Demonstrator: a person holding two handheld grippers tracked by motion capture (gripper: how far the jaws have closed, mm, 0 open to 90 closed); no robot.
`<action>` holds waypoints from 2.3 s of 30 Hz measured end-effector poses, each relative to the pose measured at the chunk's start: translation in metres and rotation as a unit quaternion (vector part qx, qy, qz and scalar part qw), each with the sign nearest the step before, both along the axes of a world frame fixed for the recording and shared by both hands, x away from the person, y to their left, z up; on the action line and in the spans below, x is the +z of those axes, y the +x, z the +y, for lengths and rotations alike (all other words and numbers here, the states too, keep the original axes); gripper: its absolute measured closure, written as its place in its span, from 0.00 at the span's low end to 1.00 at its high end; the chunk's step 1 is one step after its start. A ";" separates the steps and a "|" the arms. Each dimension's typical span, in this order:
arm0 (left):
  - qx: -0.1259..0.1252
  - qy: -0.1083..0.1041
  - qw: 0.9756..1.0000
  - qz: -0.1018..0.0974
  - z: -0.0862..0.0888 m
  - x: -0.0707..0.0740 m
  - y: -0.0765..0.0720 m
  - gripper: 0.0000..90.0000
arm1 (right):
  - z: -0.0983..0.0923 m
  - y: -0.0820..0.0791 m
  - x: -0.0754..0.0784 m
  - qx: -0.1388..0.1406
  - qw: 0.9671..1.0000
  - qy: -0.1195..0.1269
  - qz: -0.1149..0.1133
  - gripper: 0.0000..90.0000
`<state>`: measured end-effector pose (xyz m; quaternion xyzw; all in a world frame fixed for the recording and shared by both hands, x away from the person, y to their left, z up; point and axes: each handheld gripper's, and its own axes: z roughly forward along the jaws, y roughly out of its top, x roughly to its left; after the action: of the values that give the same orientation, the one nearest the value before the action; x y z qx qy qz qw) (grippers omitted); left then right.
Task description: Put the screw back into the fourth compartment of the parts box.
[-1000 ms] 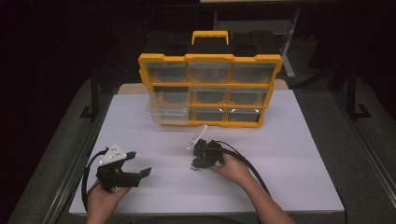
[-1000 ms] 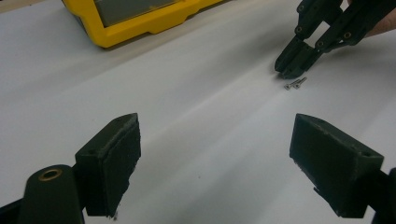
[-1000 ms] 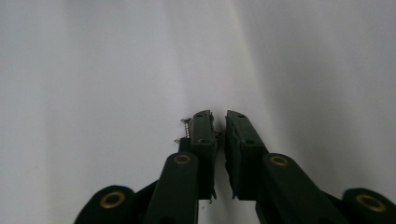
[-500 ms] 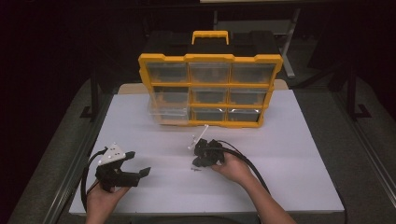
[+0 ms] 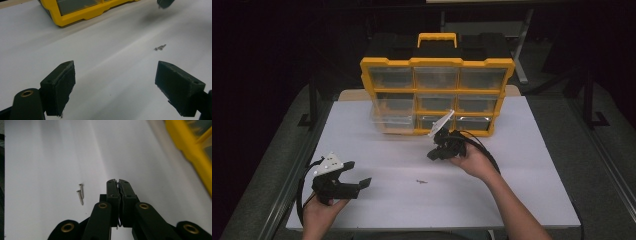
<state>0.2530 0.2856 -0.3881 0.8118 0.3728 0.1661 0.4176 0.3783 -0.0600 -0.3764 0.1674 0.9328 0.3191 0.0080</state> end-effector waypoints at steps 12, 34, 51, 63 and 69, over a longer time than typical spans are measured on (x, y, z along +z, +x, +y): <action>0.000 0.002 1.000 0.001 0.000 0.001 0.000 0.18 | -0.013 0.023 0.061 -0.008 1.000 0.009 -0.023 0.96; -0.003 0.000 1.000 -0.003 0.002 0.000 0.001 0.18 | 0.025 0.046 0.147 0.029 0.997 0.002 -0.065 0.96; -0.002 -0.006 1.000 -0.001 0.001 0.000 0.001 0.18 | 0.084 0.061 0.138 0.043 0.998 -0.018 -0.049 0.96; 0.000 -0.007 1.000 0.001 0.002 0.000 0.001 0.18 | 0.095 0.068 0.121 0.033 0.999 -0.027 -0.033 0.87; 0.001 -0.009 1.000 0.001 0.002 0.000 0.002 0.18 | 0.087 0.065 0.129 0.034 0.999 -0.013 -0.041 0.86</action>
<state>0.2546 0.2876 -0.3882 0.8079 0.3756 0.1623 0.4240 0.4435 0.0268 -0.2475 0.1227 0.9409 0.3134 0.0373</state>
